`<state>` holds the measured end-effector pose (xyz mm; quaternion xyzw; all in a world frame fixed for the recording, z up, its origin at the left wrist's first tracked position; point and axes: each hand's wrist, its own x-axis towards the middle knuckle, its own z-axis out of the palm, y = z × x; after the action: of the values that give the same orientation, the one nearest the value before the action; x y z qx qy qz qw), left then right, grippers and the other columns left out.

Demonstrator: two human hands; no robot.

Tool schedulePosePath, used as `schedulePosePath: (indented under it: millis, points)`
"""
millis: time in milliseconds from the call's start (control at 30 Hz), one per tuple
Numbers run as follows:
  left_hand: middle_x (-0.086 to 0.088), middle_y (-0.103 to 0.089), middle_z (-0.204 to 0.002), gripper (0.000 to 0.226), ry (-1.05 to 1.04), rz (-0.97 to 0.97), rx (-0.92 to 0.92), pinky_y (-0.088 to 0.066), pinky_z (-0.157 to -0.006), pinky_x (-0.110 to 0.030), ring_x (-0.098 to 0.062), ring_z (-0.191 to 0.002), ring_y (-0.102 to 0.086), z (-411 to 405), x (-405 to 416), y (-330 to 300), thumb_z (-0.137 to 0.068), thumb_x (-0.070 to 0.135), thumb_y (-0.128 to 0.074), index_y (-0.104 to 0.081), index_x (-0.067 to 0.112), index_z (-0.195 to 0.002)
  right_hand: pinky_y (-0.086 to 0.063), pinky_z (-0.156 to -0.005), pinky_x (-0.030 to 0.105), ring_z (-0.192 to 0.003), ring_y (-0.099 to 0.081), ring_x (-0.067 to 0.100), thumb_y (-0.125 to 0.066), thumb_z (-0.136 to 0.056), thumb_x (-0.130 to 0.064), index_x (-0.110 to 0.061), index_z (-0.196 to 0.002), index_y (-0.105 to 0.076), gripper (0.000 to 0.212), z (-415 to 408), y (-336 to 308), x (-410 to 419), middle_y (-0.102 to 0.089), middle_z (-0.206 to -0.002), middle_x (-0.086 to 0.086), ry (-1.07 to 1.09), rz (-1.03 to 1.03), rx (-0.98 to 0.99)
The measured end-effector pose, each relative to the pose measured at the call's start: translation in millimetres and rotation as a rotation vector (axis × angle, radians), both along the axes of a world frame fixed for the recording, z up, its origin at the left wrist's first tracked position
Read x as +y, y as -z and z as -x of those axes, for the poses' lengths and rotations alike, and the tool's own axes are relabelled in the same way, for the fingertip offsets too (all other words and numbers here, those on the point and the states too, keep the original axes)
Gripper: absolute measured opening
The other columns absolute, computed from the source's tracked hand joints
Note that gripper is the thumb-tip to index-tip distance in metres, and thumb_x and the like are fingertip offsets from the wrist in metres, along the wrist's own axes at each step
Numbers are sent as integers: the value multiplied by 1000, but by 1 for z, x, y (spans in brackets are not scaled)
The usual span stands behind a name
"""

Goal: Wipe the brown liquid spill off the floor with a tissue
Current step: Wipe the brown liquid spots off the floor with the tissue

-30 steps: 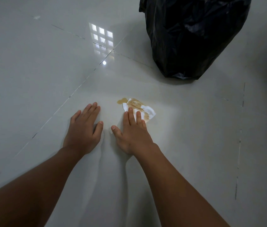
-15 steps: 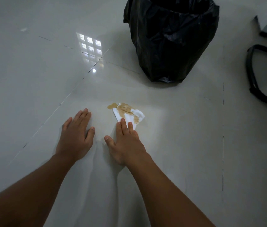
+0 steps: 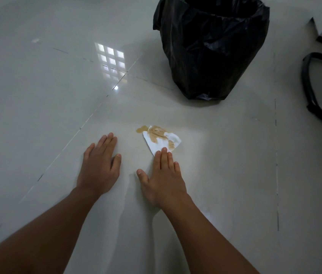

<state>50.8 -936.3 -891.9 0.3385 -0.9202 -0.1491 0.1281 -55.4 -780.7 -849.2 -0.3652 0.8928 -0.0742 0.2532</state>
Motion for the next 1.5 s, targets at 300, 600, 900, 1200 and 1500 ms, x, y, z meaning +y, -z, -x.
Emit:
schedulePosePath:
  millis: [300,600,900,1200,1500]
  points:
    - [1,-35,-155,60,-2,7,6,-15,-117,-38,-10,-145,-24,-1,-1,1,-91,37,-25,-40,15,-145,4,-120,36,-149,3,16,-23,-98,-52,-11,-154,-3,71,31,1,-12,1,-163,5,37,127,40]
    - [1,-36,-154,59,-10,5,2,-18,-117,-40,-11,-145,-25,1,1,-1,-90,37,-31,-41,17,-144,-39,-106,42,-134,-38,31,-46,-91,-35,-10,-146,-21,66,36,5,-21,-32,-153,8,321,446,-118]
    - [0,-34,-155,60,-18,32,-25,-16,-117,-39,-11,-145,-24,1,1,-1,-90,38,-30,-39,15,-145,-36,-108,42,-132,-40,32,-41,-96,-30,-7,-141,-38,51,65,9,-44,-40,-150,9,360,447,-33]
    - [-3,-34,-155,60,-6,55,-55,-19,-117,-43,-15,-145,-26,2,2,-1,-89,35,-35,-38,12,-145,-45,-91,36,-107,-55,27,-50,-92,-33,-11,-116,-60,34,80,12,-74,-60,-118,6,350,462,106]
    - [-3,-31,-156,62,3,48,-93,-20,-118,-43,-15,-145,-24,2,1,-3,-88,32,-37,-35,11,-146,-35,-108,33,-127,-46,28,-49,-77,8,-9,-132,-56,58,77,6,-93,-53,-138,8,85,454,29]
